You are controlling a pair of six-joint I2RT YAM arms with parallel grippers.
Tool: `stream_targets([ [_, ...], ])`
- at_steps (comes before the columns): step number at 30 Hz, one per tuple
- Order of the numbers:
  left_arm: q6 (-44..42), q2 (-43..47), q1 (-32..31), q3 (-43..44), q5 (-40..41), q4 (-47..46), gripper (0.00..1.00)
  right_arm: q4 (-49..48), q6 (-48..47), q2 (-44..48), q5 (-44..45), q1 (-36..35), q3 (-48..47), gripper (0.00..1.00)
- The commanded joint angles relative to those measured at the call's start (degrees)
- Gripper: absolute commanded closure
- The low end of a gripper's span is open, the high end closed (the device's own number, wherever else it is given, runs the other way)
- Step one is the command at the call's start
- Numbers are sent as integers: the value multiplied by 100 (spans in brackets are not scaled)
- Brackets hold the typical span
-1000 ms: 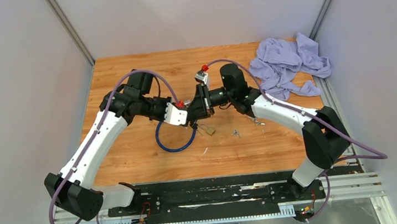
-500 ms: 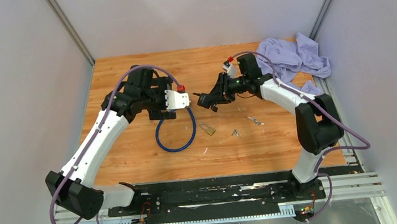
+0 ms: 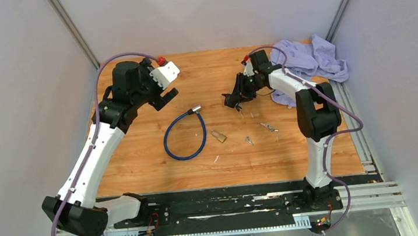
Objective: Unlock with the key
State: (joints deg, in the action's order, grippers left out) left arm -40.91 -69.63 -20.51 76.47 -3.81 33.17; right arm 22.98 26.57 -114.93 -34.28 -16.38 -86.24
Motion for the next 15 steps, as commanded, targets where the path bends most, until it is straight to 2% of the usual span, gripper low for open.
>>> stream_targets([
  [1,746,108,65,-149,-334,-215,2,175,-316,-261,-70,10,-312,99],
  [6,1167,260,57,-662,-815,-325,2,178,-377,-472,-210,-11,-221,99],
  [13,1331,303,58,-593,-1152,-65,2,225,-213,-677,-333,0,-287,99],
  [15,1324,351,68,-592,-1184,-41,2,232,-173,-658,-213,2,-294,91],
])
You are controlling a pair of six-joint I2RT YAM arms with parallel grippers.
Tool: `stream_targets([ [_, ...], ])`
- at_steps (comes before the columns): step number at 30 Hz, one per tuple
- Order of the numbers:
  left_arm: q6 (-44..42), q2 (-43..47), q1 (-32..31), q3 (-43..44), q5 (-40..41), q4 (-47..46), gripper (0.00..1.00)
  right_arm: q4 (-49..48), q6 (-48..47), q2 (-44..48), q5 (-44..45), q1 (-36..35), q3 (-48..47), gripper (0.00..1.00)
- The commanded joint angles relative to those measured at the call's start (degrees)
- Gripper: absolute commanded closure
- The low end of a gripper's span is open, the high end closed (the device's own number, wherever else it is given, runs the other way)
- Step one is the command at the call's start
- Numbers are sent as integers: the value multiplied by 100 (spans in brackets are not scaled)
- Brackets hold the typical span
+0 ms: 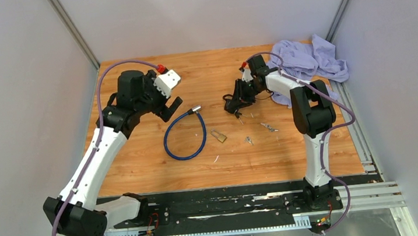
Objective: Unlock with the key
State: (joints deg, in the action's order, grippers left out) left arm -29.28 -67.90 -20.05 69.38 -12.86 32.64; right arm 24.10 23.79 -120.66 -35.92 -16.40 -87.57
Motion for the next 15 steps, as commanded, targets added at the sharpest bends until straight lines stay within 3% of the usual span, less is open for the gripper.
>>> stream_targets([
  [1,147,199,13,119,-297,26,2,142,108,-69,17,3,-170,82],
  [4,124,241,16,101,-331,57,2,362,57,-41,337,4,-262,62],
  [8,124,291,27,123,-323,144,2,954,-171,11,1159,3,-524,50],
  [11,45,288,19,249,-324,337,2,1330,-390,133,1696,5,-753,43],
  [15,49,264,21,410,-315,479,2,1596,-610,288,2235,-14,-1051,44],
])
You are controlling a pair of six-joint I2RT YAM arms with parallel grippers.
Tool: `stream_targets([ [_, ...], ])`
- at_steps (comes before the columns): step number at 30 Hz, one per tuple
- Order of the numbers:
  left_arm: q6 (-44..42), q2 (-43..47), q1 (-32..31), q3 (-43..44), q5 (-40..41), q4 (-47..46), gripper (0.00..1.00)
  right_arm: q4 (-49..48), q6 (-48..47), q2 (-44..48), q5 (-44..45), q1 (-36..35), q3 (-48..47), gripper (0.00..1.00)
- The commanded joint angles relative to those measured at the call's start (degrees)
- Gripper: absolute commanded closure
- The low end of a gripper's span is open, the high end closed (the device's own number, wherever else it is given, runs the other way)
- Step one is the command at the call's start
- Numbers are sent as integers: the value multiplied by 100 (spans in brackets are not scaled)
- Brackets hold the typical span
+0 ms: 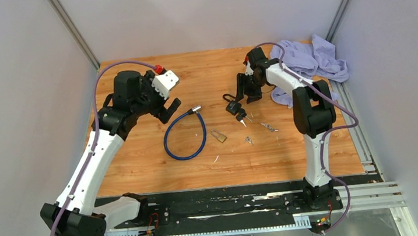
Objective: Unlock with the key
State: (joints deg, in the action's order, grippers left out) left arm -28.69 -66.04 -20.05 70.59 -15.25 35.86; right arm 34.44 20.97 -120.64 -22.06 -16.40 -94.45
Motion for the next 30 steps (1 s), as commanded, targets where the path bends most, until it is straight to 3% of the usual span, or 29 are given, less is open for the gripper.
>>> stream_targets([
  [1,-6,70,19,316,-83,151,2,555,-331,326,874,-27,-405,49],
  [5,28,27,22,326,-65,132,2,403,-314,161,327,-152,-652,76],
  [7,45,-3,26,308,-14,127,2,498,-332,-79,150,-273,-833,86],
  [13,21,35,41,219,61,115,2,517,-279,-475,27,-425,-735,95],
  [22,233,-57,92,295,153,97,2,488,-239,-536,262,-426,-573,93],
  [26,274,-59,165,338,105,151,2,481,-347,-178,284,-480,-610,80],
  [30,335,-38,224,402,155,158,2,474,-481,488,662,-612,-540,59],
])
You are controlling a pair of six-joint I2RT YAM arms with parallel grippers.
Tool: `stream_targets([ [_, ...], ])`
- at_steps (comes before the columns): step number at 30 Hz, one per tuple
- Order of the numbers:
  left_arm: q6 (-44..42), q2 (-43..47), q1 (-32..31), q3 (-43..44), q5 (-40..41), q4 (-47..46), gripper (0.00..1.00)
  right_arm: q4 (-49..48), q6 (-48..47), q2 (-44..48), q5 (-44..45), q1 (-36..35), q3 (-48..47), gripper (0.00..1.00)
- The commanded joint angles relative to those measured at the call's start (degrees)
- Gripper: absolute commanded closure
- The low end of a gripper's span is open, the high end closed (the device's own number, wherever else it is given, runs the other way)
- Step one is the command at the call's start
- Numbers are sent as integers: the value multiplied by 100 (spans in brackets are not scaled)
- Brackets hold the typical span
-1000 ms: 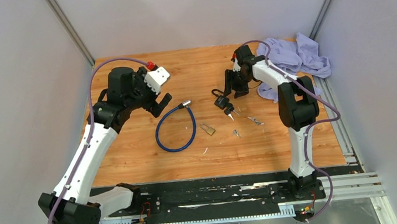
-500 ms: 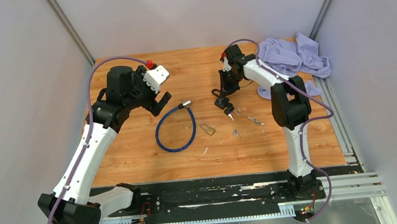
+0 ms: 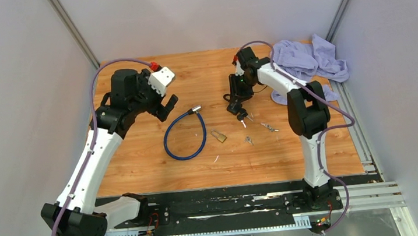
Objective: Unlock with the key
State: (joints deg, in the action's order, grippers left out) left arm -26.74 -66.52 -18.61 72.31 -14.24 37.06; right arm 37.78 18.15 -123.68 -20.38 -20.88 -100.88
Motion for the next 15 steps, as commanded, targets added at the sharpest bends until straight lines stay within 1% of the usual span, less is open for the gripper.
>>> stream_targets([
  [1,184,23,96,257,78,40,2,124,-206,949,637,-213,175,50],
  [3,263,40,162,274,88,36,2,79,-203,1490,959,-283,423,31],
  [4,303,49,197,277,92,39,2,32,-197,1721,1155,-323,620,29],
  [6,333,52,266,271,73,66,2,-18,-159,2232,1518,-346,1028,27],
  [12,275,85,349,234,-49,171,2,77,188,3198,2308,-342,2520,25],
  [13,275,108,349,226,-77,160,2,60,253,3315,2352,-339,2769,26],
  [15,296,150,350,218,-165,166,2,33,345,3435,2455,-344,3246,30],
])
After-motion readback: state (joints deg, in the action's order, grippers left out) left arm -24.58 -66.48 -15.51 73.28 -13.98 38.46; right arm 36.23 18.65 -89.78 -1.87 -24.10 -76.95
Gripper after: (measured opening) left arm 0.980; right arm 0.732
